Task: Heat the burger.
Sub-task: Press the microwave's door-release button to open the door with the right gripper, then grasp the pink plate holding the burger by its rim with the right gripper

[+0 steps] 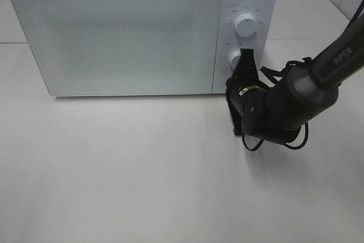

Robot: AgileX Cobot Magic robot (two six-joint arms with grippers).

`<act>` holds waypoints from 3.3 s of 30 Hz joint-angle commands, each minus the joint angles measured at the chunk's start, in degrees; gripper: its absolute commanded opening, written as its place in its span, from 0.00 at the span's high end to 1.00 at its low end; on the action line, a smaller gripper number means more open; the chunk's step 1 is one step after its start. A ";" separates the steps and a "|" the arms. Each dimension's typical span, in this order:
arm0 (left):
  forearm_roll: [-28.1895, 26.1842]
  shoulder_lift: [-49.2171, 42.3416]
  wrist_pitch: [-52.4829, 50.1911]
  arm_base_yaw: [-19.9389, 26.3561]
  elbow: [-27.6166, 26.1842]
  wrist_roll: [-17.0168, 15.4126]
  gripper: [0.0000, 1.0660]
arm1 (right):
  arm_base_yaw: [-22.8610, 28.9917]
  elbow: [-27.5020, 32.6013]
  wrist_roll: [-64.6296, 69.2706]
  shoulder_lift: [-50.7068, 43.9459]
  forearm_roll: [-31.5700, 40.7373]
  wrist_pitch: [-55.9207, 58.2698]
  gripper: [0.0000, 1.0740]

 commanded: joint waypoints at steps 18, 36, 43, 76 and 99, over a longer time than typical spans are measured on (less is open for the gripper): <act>0.06 -1.26 -0.29 0.23 0.06 -0.23 0.08 | -0.97 -9.97 -5.27 2.41 -2.81 -20.05 1.00; 0.06 -1.26 -0.29 0.23 0.06 -0.23 0.08 | -0.74 -9.40 -6.99 1.66 -1.38 -12.89 1.00; 0.17 -1.26 -0.29 0.23 0.06 -0.23 0.08 | -0.69 -4.58 -7.16 -2.18 -0.23 -6.59 1.00; 0.23 -1.26 -0.29 0.23 0.06 -0.23 0.08 | -3.32 6.19 -42.97 -21.89 2.64 36.15 1.00; 0.23 -1.26 -0.29 0.23 0.06 -0.23 0.08 | -10.26 -6.99 -68.93 -28.07 -30.83 89.95 0.99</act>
